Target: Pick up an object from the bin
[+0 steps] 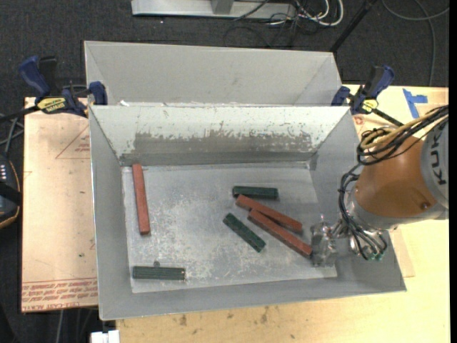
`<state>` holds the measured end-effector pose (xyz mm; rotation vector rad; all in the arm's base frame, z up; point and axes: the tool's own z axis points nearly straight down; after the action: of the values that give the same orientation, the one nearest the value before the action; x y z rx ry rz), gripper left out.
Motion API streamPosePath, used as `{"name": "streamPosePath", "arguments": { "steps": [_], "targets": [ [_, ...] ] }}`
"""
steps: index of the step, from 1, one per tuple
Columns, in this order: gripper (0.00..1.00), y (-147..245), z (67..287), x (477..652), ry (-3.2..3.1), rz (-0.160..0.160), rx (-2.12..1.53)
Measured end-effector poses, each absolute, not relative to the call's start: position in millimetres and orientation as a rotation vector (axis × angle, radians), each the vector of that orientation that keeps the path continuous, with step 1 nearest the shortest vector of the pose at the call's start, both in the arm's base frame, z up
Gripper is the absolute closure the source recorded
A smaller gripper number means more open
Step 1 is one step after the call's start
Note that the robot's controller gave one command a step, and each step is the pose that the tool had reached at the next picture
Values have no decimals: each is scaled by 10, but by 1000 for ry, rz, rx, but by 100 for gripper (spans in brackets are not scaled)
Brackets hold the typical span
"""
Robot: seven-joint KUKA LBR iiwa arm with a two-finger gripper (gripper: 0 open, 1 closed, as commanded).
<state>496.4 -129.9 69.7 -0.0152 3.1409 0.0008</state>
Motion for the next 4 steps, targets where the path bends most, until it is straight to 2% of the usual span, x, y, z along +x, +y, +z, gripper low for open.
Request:
{"name": "streamPosePath", "arguments": {
  "steps": [1, 2, 3, 4],
  "targets": [
    [100, -1293, 788, 4974, 3140, 3, 123],
    [0, -1132, 1539, 4970, 3111, 1, 427],
    [0, -1132, 1538, 4969, 3111, 1, 427],
    [100, -1129, 727, 5063, 3088, 3, 580]
  ]
}}
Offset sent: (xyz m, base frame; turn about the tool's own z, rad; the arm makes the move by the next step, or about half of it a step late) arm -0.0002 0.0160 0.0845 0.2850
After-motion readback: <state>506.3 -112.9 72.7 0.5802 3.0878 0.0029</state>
